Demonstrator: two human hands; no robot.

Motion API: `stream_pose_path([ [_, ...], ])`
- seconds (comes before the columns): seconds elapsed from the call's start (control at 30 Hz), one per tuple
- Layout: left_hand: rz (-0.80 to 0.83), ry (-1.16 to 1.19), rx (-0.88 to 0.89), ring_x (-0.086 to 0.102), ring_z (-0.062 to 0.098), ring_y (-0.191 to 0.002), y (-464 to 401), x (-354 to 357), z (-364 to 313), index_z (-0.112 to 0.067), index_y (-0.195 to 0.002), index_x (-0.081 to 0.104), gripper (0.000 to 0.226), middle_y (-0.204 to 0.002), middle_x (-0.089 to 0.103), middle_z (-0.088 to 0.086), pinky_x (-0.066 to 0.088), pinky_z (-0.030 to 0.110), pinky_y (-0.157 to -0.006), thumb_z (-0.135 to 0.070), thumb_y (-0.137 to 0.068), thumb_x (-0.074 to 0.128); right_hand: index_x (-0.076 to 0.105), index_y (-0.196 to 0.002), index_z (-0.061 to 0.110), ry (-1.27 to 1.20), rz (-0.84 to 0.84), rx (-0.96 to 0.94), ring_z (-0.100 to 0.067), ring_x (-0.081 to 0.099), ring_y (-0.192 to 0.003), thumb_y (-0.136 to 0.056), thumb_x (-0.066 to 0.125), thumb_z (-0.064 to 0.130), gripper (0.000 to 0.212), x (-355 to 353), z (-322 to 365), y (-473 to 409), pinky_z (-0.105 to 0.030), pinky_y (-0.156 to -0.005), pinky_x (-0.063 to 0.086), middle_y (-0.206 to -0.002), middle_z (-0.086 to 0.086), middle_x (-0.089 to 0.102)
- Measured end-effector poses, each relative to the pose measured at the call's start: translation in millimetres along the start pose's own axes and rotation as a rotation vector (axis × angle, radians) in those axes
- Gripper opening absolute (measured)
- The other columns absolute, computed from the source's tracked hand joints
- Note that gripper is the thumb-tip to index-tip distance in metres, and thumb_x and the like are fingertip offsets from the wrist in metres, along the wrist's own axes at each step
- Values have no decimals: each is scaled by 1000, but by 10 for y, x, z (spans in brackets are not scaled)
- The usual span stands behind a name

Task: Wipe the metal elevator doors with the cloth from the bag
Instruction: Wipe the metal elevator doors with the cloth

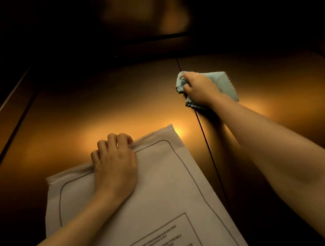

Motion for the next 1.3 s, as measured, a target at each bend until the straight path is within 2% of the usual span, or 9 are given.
stream_pose_path([
  [0.33,46,-2,-20,39,23,-86,-13,36,26,-18,-95,49,9,-96,49,5,27,35,-70,-16,-89,44,49,-112,8,74,86,12,-31,54,-97,-92,40,15,23,136,-62,-557,-35,-77,39,-107,-16,59],
  [0.5,56,16,-27,41,26,-88,-10,22,17,-16,-96,51,10,-98,51,7,30,39,-72,-15,-89,45,47,-103,10,34,51,0,-22,49,-82,-91,42,15,14,124,-58,-459,-32,-70,38,-95,-9,56],
  [0.6,67,53,-19,43,26,-89,3,-9,11,-15,-96,53,18,-97,53,7,29,38,-73,-20,-86,39,46,-96,9,12,16,-30,-24,51,-80,-90,42,13,8,69,-32,-279,-35,-66,39,-90,-9,56],
  [0.67,70,77,1,45,28,-89,28,-42,-17,-14,-94,55,20,-96,55,7,26,36,-72,-20,-83,40,51,-99,6,-14,1,-47,-26,53,-84,-89,42,13,14,16,-7,-133,-40,-71,44,-92,-11,59],
  [0.8,118,70,33,48,29,-89,204,-132,-64,-13,-94,56,18,-95,57,8,25,36,-71,-18,-82,44,55,-107,11,-83,30,-55,-24,56,-88,-89,45,13,21,-74,6,325,-38,-72,47,-98,-9,62],
  [0.87,150,72,27,48,28,-89,402,-212,-93,-13,-95,56,17,-95,56,8,26,36,-73,-17,-83,44,56,-108,11,-106,60,-57,-25,57,-93,-87,46,11,23,-134,57,678,-44,-77,50,-103,-10,62],
  [0.97,190,70,64,48,28,-88,838,-353,-174,-11,-95,56,15,-95,55,9,29,38,-73,-15,-85,46,56,-112,7,-73,91,-92,-30,53,-107,-85,48,8,28,-223,158,1355,-44,-91,43,-115,-14,59],
  [1.1,250,56,151,49,26,-82,1336,-545,-248,-11,-93,57,19,-89,56,8,27,34,-69,-20,-86,41,54,-124,6,-31,176,-140,-25,36,-134,-87,50,7,37,-251,285,2003,-37,-110,24,-140,-12,47],
  [1.3,378,85,161,51,26,-81,1833,-661,-360,-9,-94,60,27,-91,58,10,23,29,-69,-24,-87,38,54,-123,8,-29,264,-163,-26,31,-138,-85,53,4,38,-361,387,2786,-45,-115,19,-144,-13,43],
])
Point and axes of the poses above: each hand's wrist, its own y-axis away from the middle knuckle, its own x-axis out of the palm, z = x × y, the point moved 10 cm from there along -y, towards the middle knuckle
